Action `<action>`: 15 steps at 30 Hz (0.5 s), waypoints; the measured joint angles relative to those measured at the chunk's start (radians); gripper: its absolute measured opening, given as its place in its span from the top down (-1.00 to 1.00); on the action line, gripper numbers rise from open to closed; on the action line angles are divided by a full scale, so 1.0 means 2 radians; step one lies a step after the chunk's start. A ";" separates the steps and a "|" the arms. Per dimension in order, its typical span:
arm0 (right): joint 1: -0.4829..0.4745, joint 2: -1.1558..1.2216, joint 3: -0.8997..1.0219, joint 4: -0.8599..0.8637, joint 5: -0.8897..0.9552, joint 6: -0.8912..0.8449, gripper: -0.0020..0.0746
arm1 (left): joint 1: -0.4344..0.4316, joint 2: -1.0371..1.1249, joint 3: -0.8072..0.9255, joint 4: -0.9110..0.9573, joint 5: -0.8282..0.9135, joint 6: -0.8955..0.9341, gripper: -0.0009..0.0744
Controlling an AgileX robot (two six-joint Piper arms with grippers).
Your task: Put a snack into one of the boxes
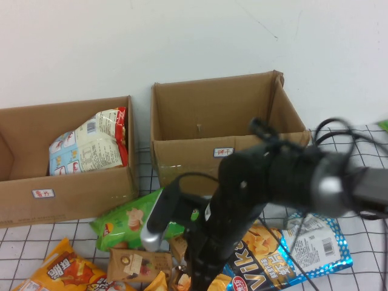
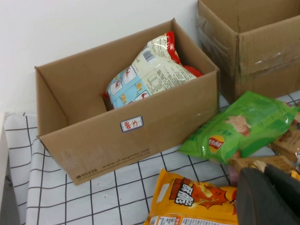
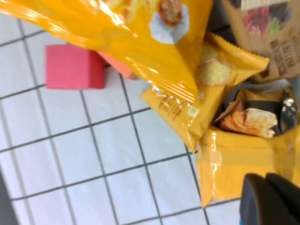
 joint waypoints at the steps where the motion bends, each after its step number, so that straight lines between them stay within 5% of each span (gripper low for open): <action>1: 0.000 0.009 -0.001 0.000 -0.005 -0.001 0.93 | 0.000 0.000 0.000 0.001 0.001 0.000 0.98; 5: 0.000 0.048 -0.009 0.002 -0.028 -0.002 0.60 | 0.000 0.000 0.000 0.007 0.006 0.000 0.98; 11: 0.000 0.087 -0.010 0.004 -0.095 0.007 -0.44 | 0.000 0.000 0.000 0.012 0.016 0.000 0.98; 15: 0.000 0.102 -0.010 0.004 -0.137 0.027 -0.64 | 0.000 0.000 0.000 0.014 0.020 0.000 0.98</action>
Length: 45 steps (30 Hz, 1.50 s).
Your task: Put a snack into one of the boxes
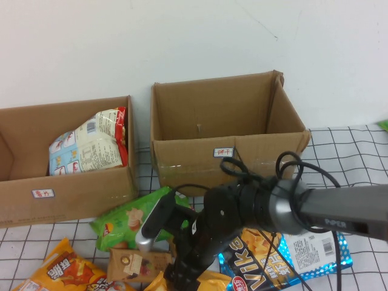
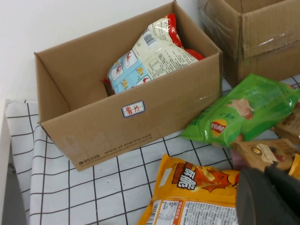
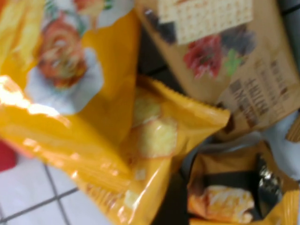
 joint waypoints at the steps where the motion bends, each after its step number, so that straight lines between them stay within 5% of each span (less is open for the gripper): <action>1: 0.000 0.002 0.000 0.000 -0.007 0.002 -0.63 | 0.000 0.000 0.000 0.000 0.001 0.000 0.98; 19: 0.000 0.057 -0.004 -0.020 -0.048 0.005 -0.39 | 0.000 0.000 0.000 0.002 0.002 0.001 0.98; 24: 0.000 0.056 -0.004 -0.021 -0.057 0.005 0.08 | 0.000 0.000 0.000 0.002 0.002 0.002 0.98; 38: 0.000 -0.116 -0.004 -0.035 0.013 0.019 0.09 | 0.000 0.000 0.000 0.002 0.004 0.002 0.98; 45: -0.052 -0.208 -0.004 -0.083 -0.062 0.076 0.09 | 0.000 0.000 0.000 0.002 0.004 0.002 0.98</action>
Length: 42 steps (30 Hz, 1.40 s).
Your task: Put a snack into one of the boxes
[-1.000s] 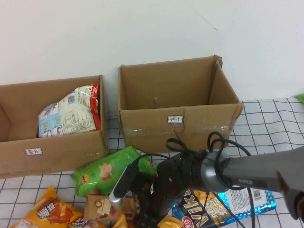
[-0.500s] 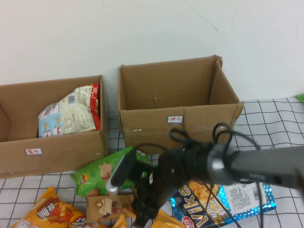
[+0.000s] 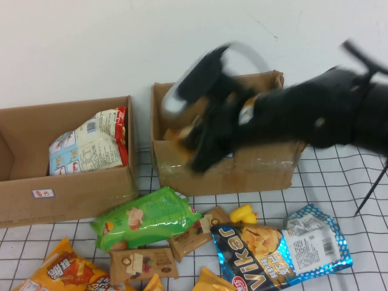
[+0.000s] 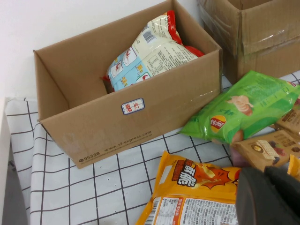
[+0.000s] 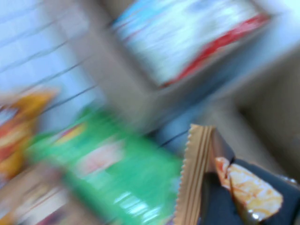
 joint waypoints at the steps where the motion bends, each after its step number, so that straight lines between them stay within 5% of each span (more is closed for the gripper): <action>1: -0.014 0.000 0.000 -0.003 -0.016 0.009 0.09 | 0.000 0.000 0.000 0.000 0.000 0.000 0.98; 8: -0.111 0.048 0.000 -0.002 -0.162 0.040 0.08 | 0.000 0.000 0.000 0.000 0.000 0.000 0.98; 13: -0.132 0.086 0.002 -0.001 -0.185 0.045 -0.43 | 0.000 0.000 0.000 0.000 0.001 0.000 0.98; 16: -0.134 0.087 0.003 0.002 -0.158 0.046 -0.51 | 0.000 0.000 0.000 0.000 0.002 0.000 0.98; 18: -0.134 0.075 0.004 0.007 -0.129 0.046 -0.39 | 0.000 0.000 0.000 0.000 0.002 0.000 0.98; 23: -0.134 0.011 0.004 0.034 -0.065 0.050 0.55 | 0.000 0.000 0.000 0.000 0.002 0.000 0.98; 26: -0.134 -0.048 0.010 0.045 -0.041 0.054 0.84 | 0.000 0.000 0.000 0.000 0.002 0.000 0.98; 42: -0.132 -0.386 0.317 0.057 -0.041 0.055 0.95 | 0.000 0.000 0.000 0.000 0.002 -0.001 0.98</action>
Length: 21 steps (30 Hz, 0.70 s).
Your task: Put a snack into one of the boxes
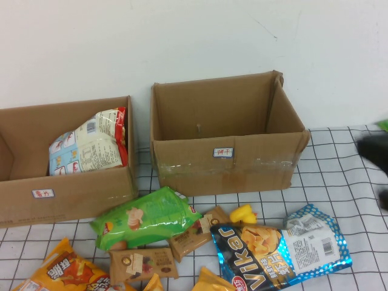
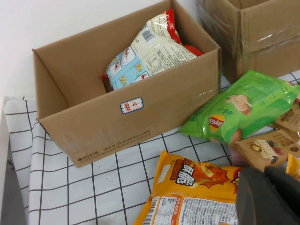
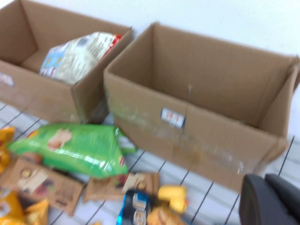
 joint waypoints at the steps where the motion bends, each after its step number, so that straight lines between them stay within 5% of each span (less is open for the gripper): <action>1: 0.000 -0.021 0.017 0.003 0.005 0.000 0.95 | 0.000 0.000 0.000 0.000 0.000 -0.001 0.98; 11: 0.000 -0.194 0.125 0.012 0.143 0.003 0.95 | 0.000 0.000 0.000 0.000 0.000 -0.001 0.98; 21: 0.000 -0.342 0.255 0.012 0.026 -0.057 0.95 | 0.000 0.000 0.000 0.000 0.000 -0.001 0.98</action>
